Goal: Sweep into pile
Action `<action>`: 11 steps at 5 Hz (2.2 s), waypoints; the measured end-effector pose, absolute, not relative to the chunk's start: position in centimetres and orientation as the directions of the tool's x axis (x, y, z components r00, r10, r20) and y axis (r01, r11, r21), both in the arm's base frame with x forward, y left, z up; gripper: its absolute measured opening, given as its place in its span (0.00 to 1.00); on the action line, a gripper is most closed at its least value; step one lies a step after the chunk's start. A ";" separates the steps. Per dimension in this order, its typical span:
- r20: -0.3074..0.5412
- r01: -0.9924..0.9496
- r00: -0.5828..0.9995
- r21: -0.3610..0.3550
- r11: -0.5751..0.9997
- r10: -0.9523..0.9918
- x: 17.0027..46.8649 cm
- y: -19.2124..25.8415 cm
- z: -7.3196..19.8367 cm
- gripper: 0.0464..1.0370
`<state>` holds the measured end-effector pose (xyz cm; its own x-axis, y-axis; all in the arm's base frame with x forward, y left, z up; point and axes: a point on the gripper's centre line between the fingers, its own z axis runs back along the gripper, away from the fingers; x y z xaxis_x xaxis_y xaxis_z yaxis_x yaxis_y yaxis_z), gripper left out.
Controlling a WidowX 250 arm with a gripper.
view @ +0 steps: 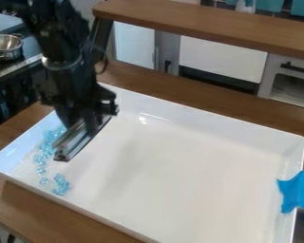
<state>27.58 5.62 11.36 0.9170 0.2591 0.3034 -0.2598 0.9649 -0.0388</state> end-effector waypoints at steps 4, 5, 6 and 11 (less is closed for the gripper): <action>0.450 -0.149 0.891 0.168 0.974 0.059 28.9 5.4 3.9 0.32; 0.414 -0.147 0.908 0.162 0.976 0.068 28.1 6.3 3.9 0.32; 0.380 -0.145 0.922 0.153 0.977 0.077 27.6 6.8 4.1 0.32; 0.396 -0.154 0.916 0.181 0.971 0.071 26.4 10.5 5.1 0.32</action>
<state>26.36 10.50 5.15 0.9155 0.0712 0.3959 -0.1539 0.9713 0.1813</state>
